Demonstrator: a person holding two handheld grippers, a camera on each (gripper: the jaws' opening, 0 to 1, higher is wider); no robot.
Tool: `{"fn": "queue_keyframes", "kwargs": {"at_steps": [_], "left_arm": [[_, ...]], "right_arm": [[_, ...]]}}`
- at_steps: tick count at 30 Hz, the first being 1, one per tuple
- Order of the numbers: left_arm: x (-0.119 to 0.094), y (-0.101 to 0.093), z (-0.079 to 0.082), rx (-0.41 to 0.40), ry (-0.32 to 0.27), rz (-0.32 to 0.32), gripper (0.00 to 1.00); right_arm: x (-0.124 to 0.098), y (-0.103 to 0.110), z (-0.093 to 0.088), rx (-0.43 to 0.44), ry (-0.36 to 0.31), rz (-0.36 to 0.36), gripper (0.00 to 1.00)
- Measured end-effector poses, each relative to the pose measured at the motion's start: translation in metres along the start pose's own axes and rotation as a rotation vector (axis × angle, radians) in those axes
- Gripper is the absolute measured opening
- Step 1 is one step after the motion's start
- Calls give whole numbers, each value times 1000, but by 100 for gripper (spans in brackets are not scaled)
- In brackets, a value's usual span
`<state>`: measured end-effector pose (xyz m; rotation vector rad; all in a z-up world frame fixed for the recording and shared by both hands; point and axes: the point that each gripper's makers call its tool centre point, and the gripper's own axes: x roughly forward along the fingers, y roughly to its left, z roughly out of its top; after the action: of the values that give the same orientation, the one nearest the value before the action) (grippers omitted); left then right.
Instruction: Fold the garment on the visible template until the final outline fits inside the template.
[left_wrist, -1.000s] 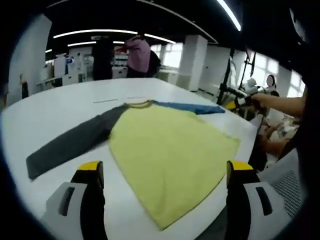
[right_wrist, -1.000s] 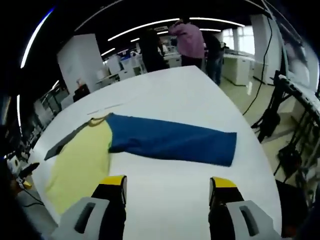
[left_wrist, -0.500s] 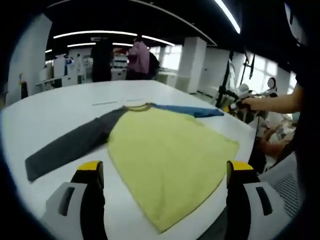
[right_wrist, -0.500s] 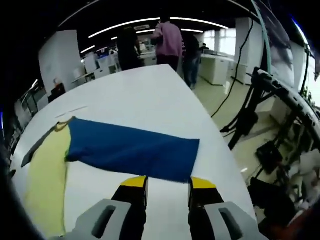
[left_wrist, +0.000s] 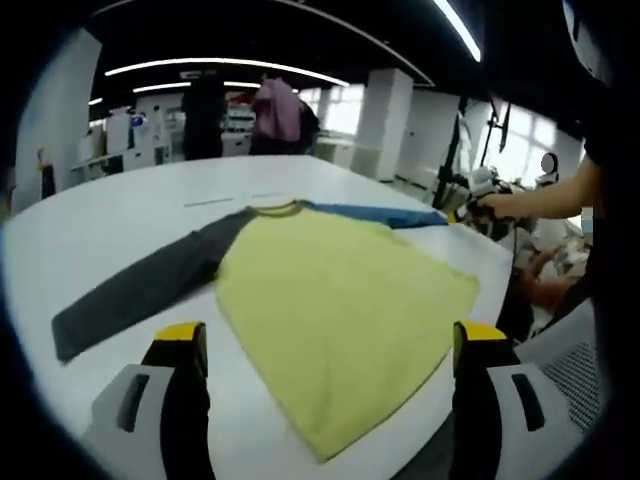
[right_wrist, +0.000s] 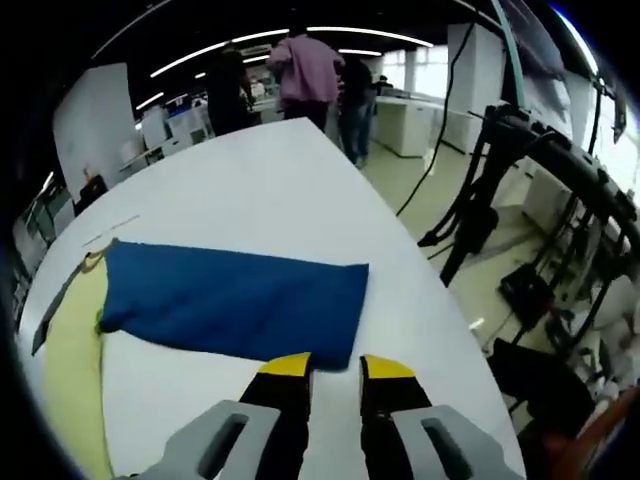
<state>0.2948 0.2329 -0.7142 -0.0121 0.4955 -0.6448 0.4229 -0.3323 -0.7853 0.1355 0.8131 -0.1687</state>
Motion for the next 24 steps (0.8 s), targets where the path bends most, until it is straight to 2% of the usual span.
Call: {"fn": "queue_keyframes", "kwargs": {"at_steps": [4, 7, 11, 16, 21, 24], "left_arm": [[0, 0, -2, 0, 6, 3, 99], [-1, 2, -1, -2, 6, 9, 99], [-3, 0, 0, 3, 5, 3, 99], [-4, -2, -1, 19, 12, 2, 99], [-5, -3, -2, 10, 10, 5, 99], [-5, -4, 1, 6, -6, 2, 99]], "right_arm": [[4, -1, 0, -13, 6, -2, 13], [15, -4, -1, -28, 18, -8, 12], [22, -13, 7, -19, 13, -22, 11], [24, -20, 6, -25, 11, -47, 16], [30, -25, 8, -22, 12, -40, 13], [25, -18, 4, -15, 13, -37, 8]]}}
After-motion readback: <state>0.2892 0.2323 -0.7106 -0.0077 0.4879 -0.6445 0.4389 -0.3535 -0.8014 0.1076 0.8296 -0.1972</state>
